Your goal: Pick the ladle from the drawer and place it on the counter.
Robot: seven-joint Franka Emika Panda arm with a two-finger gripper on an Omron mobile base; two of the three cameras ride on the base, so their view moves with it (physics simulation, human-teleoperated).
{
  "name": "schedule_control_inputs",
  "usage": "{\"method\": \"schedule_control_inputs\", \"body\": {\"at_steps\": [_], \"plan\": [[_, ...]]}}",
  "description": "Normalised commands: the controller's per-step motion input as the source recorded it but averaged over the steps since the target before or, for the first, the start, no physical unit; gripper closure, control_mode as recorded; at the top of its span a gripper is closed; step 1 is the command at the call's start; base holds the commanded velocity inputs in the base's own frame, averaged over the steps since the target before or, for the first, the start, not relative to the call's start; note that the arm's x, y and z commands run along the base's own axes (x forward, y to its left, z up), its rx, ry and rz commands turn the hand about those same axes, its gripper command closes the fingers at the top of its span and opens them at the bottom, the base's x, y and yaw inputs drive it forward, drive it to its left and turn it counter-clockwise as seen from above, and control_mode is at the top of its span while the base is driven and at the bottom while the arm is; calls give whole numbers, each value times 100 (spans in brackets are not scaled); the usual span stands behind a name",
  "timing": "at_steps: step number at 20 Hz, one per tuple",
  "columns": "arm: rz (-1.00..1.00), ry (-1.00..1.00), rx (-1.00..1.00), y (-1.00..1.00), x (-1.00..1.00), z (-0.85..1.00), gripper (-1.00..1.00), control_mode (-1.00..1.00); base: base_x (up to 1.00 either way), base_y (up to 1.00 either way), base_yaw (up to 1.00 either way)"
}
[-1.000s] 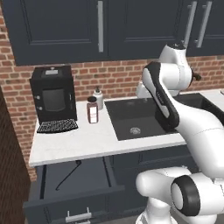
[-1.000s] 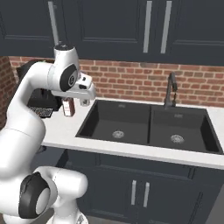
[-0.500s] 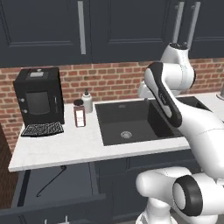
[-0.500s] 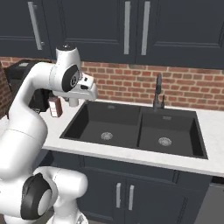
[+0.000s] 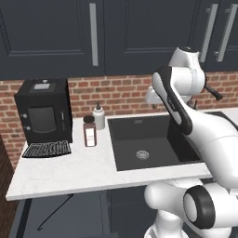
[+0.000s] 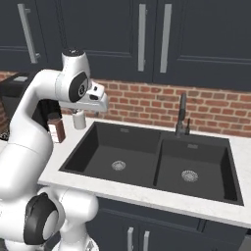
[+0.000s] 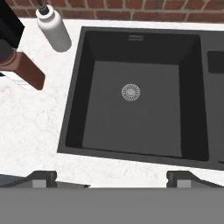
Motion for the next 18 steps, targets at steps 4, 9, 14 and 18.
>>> {"method": "schedule_control_inputs", "body": {"at_steps": [4, 9, 14, 18], "plan": [[0, 0, 0, 0, 0, 0, -100, 100, 25, -25, 6], [0, 0, 0, 0, 0, 0, -100, 100, 10, -8, 2], [0, 0, 0, 0, 0, 0, -100, 100, 0, 0, 0], [0, 0, 0, 0, 0, 0, -100, 100, 0, 0, 0]]}}
